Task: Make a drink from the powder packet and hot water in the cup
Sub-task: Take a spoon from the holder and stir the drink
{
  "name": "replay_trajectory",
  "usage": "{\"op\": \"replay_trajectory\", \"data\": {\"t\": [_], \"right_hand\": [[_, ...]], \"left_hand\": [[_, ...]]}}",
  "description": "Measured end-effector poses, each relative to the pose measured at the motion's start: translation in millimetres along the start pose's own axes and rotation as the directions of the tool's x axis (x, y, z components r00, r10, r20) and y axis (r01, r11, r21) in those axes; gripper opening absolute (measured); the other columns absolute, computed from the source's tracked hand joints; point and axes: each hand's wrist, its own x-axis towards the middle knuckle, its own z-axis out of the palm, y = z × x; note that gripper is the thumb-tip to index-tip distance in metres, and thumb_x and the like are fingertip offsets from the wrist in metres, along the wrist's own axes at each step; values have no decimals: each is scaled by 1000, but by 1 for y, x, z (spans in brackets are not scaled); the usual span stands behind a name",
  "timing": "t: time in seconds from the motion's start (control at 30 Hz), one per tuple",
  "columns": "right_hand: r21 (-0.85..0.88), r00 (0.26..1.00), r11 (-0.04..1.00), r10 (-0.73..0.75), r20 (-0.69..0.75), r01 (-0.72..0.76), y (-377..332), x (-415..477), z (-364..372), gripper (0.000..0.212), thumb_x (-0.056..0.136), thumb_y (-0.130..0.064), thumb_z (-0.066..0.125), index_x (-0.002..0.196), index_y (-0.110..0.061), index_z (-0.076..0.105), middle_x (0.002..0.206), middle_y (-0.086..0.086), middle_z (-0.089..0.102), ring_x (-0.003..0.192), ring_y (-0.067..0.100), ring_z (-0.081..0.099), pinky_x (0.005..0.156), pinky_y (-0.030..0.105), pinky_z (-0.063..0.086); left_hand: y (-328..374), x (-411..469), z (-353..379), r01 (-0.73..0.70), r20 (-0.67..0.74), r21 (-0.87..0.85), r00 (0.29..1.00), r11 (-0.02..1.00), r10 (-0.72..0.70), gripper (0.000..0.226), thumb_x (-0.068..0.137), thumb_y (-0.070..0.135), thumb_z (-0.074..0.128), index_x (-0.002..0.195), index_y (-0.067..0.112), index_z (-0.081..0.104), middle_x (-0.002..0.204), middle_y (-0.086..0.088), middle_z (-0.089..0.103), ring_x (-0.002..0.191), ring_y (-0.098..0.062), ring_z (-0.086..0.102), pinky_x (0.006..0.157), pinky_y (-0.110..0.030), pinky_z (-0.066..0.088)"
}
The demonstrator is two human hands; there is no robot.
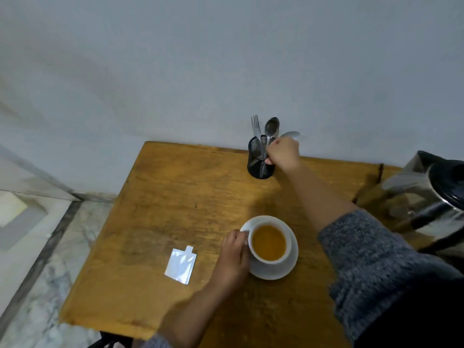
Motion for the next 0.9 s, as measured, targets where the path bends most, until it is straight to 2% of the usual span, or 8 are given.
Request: {"op": "replay_trajectory", "data": {"t": [0.1,0.2,0.27,0.33,0.5,0.67,0.73,0.9], "right_hand": [[-162,998,985,61,27,-56,-7,19,13,23,85,-3,50,62,-7,47,27,-3,53,32,0,56,44,12,47],[-324,998,945,52,23,-41,-11,32,24,12,76,-7,52,65,-8,50,66,11,72,70,22,71,70,28,49],[-436,998,899,62,9,-51,-13,36,30,10,76,-9,53,68,-9,49,84,13,72,89,29,68,97,41,44],[-501,997,862,71,-20,-72,-19,32,33,3,81,-8,53,80,-7,51,94,12,69,96,28,64,106,43,40],[-519,988,841,138,-68,-153,-20,33,37,23,86,-6,52,108,-8,58,102,11,68,91,27,66,58,30,47],[-441,988,885,129,-81,-151,-21,23,30,12,86,-8,56,97,-3,56,92,12,67,82,27,67,74,36,53],[-402,993,909,85,-82,-111,-20,13,28,8,86,-10,58,91,-4,56,88,13,69,81,29,69,68,34,54],[-397,968,910,-193,-162,115,-29,-10,0,14,86,-13,57,88,-5,69,78,9,61,81,32,66,70,33,50]], "left_hand": [[-2,1,0,-4,-2,-28,1000,1000,4,29,92,27,33,116,26,50,112,2,50,105,-7,45,90,-16,38],[-2,-1,0,22,-8,-72,1000,997,-23,30,93,26,34,118,29,49,114,6,45,107,2,42,90,-6,34],[-1,-1,-1,41,2,-96,999,995,-41,30,93,27,34,119,31,48,112,8,44,108,-2,43,92,-13,38],[-2,0,-2,44,18,-95,999,995,-43,31,93,29,33,119,31,49,112,8,44,108,-6,44,94,-23,42],[-4,1,-3,29,26,-82,999,996,-27,28,94,30,32,115,32,50,108,7,47,105,-6,44,92,-25,42],[-2,0,-4,14,16,-89,1000,996,-13,29,92,30,32,114,30,50,107,8,46,103,2,41,88,-16,38],[-2,1,-5,12,19,-82,1000,997,-11,30,92,30,32,116,30,50,109,6,46,105,-2,42,90,-17,39],[-2,0,-7,-43,48,-13,998,999,44,30,92,27,34,118,26,50,113,-1,51,105,-10,46,90,-25,43]]}}
